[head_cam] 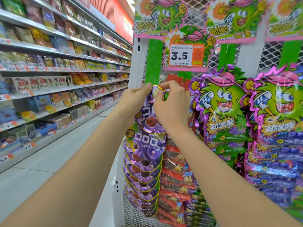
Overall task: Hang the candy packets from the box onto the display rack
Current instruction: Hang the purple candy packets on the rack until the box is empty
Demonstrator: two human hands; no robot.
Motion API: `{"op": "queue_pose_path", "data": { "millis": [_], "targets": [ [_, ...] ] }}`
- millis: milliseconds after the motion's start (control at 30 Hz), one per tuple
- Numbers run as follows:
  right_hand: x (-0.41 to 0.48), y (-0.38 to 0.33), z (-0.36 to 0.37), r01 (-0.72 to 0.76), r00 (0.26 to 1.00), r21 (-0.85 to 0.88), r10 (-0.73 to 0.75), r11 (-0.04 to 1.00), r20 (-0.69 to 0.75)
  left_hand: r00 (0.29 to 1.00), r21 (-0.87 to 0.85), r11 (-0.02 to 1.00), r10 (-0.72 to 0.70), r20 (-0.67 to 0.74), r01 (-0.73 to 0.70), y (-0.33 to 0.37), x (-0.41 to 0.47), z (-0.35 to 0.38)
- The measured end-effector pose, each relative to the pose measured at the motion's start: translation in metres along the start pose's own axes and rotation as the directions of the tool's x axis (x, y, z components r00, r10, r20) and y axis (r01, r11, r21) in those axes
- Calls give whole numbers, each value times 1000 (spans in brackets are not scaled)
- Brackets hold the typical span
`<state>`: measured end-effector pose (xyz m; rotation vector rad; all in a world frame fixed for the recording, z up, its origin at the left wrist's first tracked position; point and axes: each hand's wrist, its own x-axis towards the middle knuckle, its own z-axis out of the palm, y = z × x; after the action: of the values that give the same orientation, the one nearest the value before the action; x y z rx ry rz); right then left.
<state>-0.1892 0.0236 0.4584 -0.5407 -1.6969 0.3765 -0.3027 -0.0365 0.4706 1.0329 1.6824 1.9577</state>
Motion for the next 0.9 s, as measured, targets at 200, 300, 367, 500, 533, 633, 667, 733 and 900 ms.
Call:
{"op": "queue_pose_path", "data": {
  "millis": [200,300,367,500,533,633,667,733,900],
  "targets": [
    [9,-8,0,-10,998,-8,9,1000,-62,999,-46,999,8,-34,-9,5,-8,8],
    [12,-7,0,-9,999,-29,8,1000,-40,999,-67,998,-2,-39,-1,10,-12,6],
    [9,-4,1,3,999,-46,-4,999,-33,998,-49,999,-11,-55,9,12,-14,5],
    [-5,2,-1,6,1000,-58,-5,998,7,998,22,999,-33,-49,34,13,-14,-1],
    [-10,3,-2,12,1000,-55,-11,998,14,998,44,998,-41,-42,43,12,-12,-3],
    [-20,8,-4,32,999,-45,-31,998,20,998,102,993,-57,-21,59,14,-14,-7],
    [-23,10,-4,32,999,-45,-31,998,24,998,116,991,-62,-20,64,15,-15,-8],
    [-28,14,-6,38,999,-61,-36,997,40,999,145,988,-43,-6,43,14,-17,-11],
    [-35,24,-11,117,989,-103,-107,988,103,947,536,798,322,3,-273,-4,-27,-15]
  ]
}}
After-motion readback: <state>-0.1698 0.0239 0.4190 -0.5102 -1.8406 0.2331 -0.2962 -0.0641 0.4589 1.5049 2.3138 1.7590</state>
